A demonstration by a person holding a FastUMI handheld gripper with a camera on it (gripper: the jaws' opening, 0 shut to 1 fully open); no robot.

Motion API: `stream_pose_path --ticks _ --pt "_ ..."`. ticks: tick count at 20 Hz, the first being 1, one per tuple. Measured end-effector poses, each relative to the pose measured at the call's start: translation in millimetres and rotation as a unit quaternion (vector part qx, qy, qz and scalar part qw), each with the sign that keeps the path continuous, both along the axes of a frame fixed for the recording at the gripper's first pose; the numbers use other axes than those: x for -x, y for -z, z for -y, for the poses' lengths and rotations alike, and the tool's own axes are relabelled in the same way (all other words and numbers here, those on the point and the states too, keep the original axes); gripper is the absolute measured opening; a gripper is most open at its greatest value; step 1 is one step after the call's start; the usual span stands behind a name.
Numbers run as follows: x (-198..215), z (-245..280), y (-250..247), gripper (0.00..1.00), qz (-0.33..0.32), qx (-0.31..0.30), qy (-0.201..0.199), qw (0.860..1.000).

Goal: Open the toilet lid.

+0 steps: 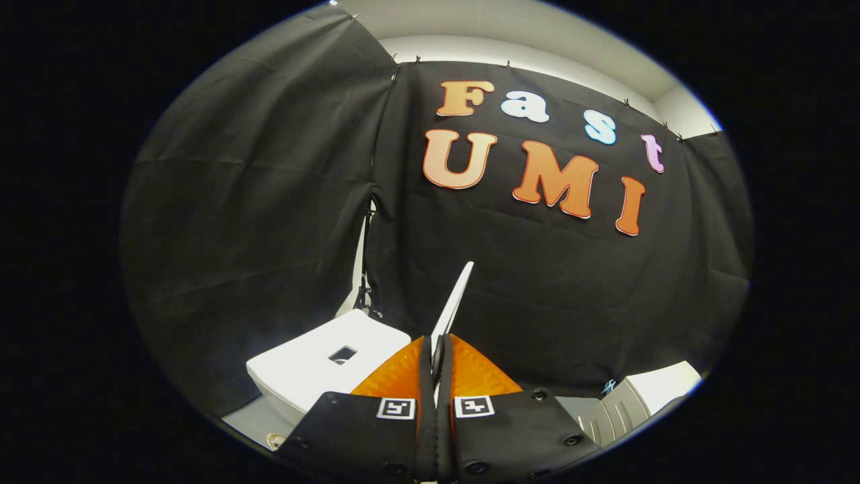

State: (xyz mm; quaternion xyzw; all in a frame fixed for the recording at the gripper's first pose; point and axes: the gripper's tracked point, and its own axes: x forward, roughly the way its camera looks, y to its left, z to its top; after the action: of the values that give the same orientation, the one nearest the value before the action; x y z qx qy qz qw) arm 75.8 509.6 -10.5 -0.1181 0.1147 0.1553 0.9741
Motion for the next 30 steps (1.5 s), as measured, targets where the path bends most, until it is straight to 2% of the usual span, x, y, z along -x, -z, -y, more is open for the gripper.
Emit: stream_pose_path --ticks 6,22,30 --pt "2 -26 0 0.08 -0.006 -0.014 -0.011 1.000" --pt "17 -121 19 0.08 0.007 0.025 -0.084 0.996" --pt "22 -145 29 0.08 0.014 0.045 -0.092 0.995"
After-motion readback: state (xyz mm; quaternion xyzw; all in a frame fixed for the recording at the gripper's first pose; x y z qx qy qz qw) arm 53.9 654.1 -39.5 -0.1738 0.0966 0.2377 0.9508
